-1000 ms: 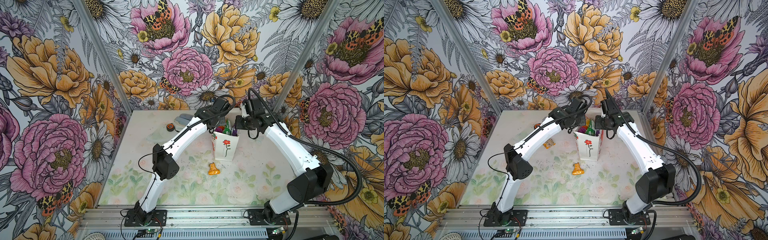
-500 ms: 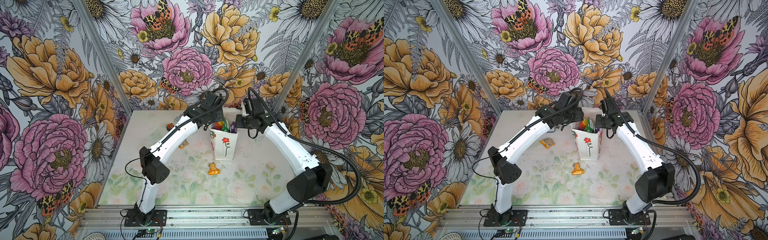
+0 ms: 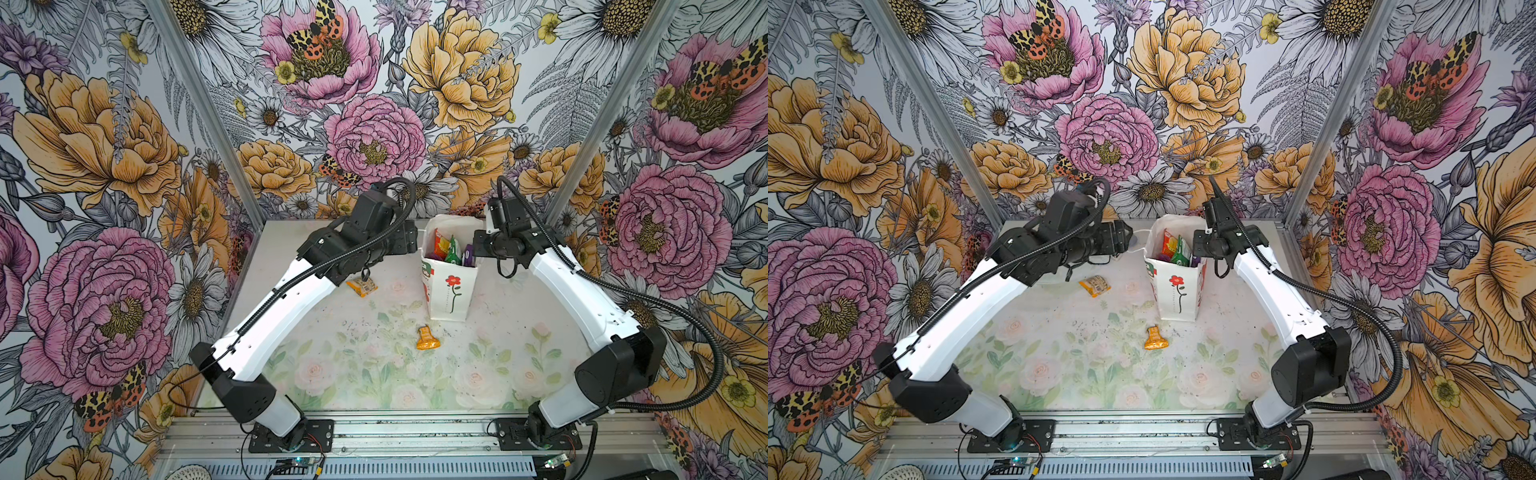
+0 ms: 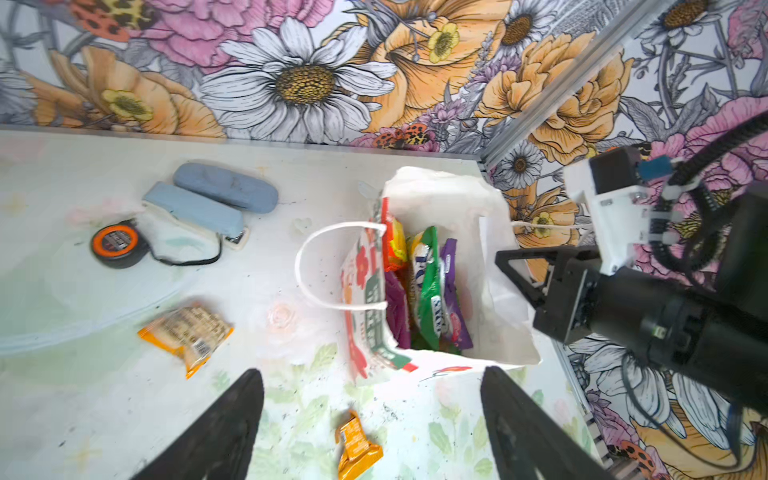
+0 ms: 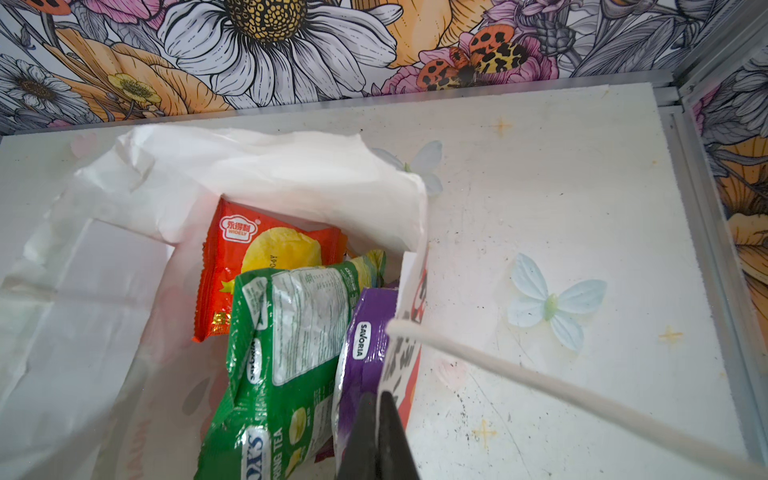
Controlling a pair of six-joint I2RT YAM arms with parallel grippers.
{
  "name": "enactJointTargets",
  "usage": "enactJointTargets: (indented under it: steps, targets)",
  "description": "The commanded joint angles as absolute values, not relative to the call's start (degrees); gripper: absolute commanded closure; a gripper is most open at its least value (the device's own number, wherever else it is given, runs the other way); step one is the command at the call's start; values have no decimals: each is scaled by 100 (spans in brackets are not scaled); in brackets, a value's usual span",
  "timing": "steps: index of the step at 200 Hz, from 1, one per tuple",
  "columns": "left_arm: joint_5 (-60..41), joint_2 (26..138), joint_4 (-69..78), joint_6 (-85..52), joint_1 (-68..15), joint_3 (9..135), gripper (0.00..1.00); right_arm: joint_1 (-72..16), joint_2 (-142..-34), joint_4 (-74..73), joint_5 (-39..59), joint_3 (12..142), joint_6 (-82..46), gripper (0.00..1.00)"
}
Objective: Place the snacks into the paper bag
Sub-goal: 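Swing the left gripper toward the robot over the clear-and-orange snack packet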
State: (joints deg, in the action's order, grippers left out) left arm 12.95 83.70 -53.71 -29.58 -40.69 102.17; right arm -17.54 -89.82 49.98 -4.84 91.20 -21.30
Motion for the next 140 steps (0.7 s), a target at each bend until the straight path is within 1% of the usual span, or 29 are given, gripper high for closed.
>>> enactJointTargets:
  steps: [1,18,36,58,89,140]
  targets:
    - [1573,7671,-5128,-3231,-3481,9263,16,-1714,-8788,4709,-483,9042,-2041,100]
    - [1244,7150,-4897,-3694,-2841,8348,16,-1717,-8807,4709,-441,8991,-2031,100]
    - [525,6681,-4297,-4082,-2224,7270,16,-1722,-8794,4702,-422,8939,-2035,100]
    - [-189,6571,-3581,-4491,-1626,6242,16,-1717,-8775,4707,-378,8895,-2036,100]
    - [-713,7108,-2656,-4848,-1311,5486,15,-1716,-8728,4702,-302,8810,-2063,100]
    - [-1048,8488,-1689,-5104,-1325,5372,15,-1727,-8625,4702,-245,8678,-2103,100]
